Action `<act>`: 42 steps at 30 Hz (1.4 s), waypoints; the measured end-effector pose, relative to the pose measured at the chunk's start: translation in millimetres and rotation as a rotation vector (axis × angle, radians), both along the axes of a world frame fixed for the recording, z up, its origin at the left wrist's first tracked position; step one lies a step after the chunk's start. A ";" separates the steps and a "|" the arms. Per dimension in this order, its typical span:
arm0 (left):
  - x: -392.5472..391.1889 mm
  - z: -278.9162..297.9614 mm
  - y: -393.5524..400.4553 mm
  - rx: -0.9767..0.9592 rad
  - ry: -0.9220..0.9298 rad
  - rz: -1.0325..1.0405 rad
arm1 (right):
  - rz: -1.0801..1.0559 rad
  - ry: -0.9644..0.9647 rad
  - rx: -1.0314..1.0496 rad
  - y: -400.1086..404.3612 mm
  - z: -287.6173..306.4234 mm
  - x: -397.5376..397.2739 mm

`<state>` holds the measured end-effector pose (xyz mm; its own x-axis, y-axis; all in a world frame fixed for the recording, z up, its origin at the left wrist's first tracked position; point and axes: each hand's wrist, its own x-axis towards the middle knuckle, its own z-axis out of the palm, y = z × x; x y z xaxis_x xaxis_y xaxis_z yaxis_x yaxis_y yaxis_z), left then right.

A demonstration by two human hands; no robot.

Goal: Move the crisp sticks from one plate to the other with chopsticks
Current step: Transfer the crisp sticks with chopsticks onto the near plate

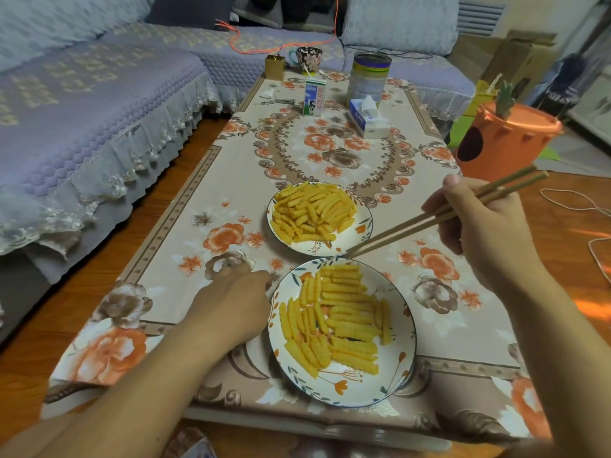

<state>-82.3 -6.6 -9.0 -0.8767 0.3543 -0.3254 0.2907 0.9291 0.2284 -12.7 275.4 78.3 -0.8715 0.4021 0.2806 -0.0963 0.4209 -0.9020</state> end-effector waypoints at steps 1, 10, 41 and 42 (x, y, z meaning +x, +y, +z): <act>-0.1 -0.2 0.4 -0.005 0.002 -0.002 | -0.011 0.014 -0.001 -1.2 -1.3 -2.2; 2.6 1.5 0.5 -0.018 0.020 -0.006 | 0.088 -0.036 0.059 -24.9 -28.0 -35.3; -1.1 -4.8 2.2 -0.046 0.035 -0.012 | 0.041 -0.059 0.018 -10.1 5.2 9.5; -1.3 -5.4 1.8 -0.044 0.035 -0.012 | 0.047 -0.072 0.043 -10.8 5.7 12.3</act>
<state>-83.7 -4.7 -14.4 -0.8838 0.3508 -0.3095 0.3089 0.9345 0.1771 -0.4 264.5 83.9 -0.9077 0.3494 0.2323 -0.0519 0.4558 -0.8886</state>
